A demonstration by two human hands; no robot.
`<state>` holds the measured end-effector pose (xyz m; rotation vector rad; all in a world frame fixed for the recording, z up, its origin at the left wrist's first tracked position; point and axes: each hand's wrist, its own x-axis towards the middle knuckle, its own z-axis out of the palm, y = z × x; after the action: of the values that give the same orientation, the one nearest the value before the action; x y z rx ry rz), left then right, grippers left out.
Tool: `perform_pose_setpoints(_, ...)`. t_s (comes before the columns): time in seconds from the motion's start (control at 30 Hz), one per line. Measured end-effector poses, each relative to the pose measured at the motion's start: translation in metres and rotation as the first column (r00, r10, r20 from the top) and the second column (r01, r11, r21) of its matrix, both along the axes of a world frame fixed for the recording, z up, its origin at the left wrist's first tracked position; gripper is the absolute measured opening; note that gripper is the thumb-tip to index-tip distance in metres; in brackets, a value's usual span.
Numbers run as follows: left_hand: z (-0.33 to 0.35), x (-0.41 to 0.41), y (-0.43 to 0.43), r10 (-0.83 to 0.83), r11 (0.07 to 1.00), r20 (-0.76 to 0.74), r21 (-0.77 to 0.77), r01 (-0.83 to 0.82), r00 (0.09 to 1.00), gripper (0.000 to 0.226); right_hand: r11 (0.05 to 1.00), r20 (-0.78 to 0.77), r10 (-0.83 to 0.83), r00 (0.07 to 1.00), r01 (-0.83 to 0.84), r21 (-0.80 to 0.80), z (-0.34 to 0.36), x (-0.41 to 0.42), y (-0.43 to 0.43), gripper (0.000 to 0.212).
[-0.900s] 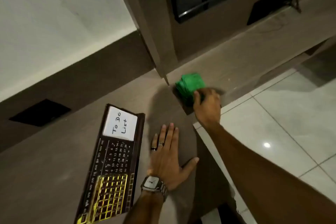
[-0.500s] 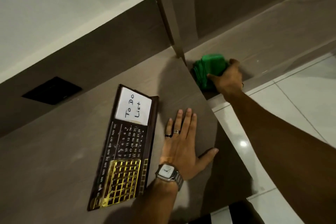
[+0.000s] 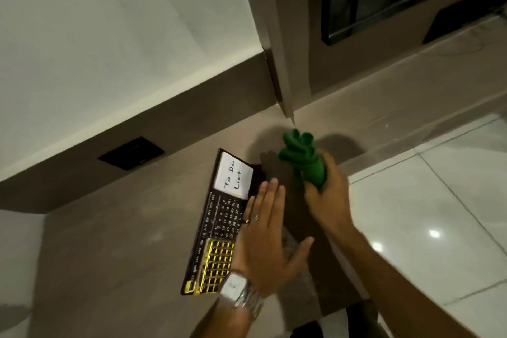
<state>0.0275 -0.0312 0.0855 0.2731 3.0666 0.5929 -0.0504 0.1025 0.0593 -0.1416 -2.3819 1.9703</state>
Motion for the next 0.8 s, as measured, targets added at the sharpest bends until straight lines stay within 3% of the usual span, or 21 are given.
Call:
perform_pose_setpoints(0.07,0.022,0.02,-0.023,0.038,0.999,-0.122,0.027,-0.035,0.992,0.092,0.999,0.003,0.045,0.999,-0.045,0.026,0.008,0.032,-0.014,0.055)
perform_pose_setpoints(0.13,0.039,0.039,-0.053,0.091,0.996,-0.141,0.008,-0.091,0.986,0.098,0.989,-0.088,0.147,0.985,-0.145,0.031,0.012,0.059,-0.03,0.061)
perform_pose_setpoints(0.3,0.046,0.056,-0.099,0.221,0.958,0.106,-0.212,-0.195,0.97,0.119,0.912,-0.22,0.355,0.908,-0.285,0.295,0.001,0.086,-0.061,0.085)
perform_pose_setpoints(0.43,0.036,0.062,-0.106,0.267,0.963,0.277,-0.053,-0.263,0.923,0.128,0.877,-0.243,0.4,0.884,-0.292,0.383,0.001,0.08,-0.079,0.086)
perform_pose_setpoints(0.53,0.033,0.063,-0.106,0.248,0.954,0.325,0.082,-0.288,0.913,0.129,0.74,-0.183,0.522,0.833,-0.335,0.584,-0.004,0.084,-0.09,0.085)
perform_pose_setpoints(0.67,0.031,0.062,-0.108,0.24,0.947,0.336,0.123,-0.295,0.911,0.128,0.634,-0.182,0.654,0.735,-0.401,0.661,-0.011,0.093,-0.099,0.094)
perform_pose_setpoints(0.73,0.031,0.062,-0.107,0.234,0.949,0.352,0.119,-0.291,0.906,0.126,0.66,-0.204,0.623,0.755,-0.367,0.655,-0.011,0.076,-0.098,0.089)
perform_pose_setpoints(0.8,0.033,0.062,-0.106,0.23,0.949,0.359,0.124,-0.29,0.904,0.124,0.665,-0.124,0.556,0.822,-0.35,0.66,-0.009,0.065,-0.093,0.09)
